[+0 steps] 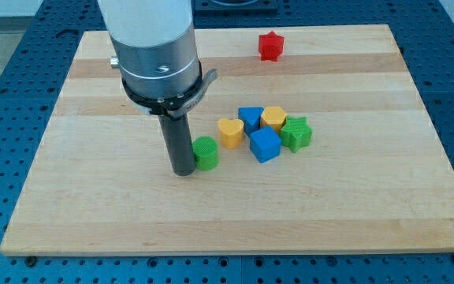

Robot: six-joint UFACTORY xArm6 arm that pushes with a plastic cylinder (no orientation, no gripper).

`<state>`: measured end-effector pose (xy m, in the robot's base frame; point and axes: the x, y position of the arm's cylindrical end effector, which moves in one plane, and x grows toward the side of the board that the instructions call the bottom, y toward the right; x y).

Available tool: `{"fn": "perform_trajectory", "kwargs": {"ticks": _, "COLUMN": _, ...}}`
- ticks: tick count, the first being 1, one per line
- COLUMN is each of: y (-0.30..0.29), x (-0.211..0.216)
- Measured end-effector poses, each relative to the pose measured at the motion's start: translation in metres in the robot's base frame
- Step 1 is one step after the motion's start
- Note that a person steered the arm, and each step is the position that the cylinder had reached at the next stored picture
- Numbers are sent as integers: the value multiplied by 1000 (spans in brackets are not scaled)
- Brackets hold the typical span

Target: Push the green circle to the group of blocks

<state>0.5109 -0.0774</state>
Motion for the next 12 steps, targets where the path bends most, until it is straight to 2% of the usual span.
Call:
{"fn": "perform_trajectory", "kwargs": {"ticks": 4, "y": 0, "x": 15}}
{"fn": "perform_trajectory", "kwargs": {"ticks": 5, "y": -36, "x": 4}}
{"fn": "perform_trajectory", "kwargs": {"ticks": 6, "y": -36, "x": 4}}
{"fn": "perform_trajectory", "kwargs": {"ticks": 8, "y": -4, "x": -13}}
{"fn": "perform_trajectory", "kwargs": {"ticks": 12, "y": 46, "x": -15}}
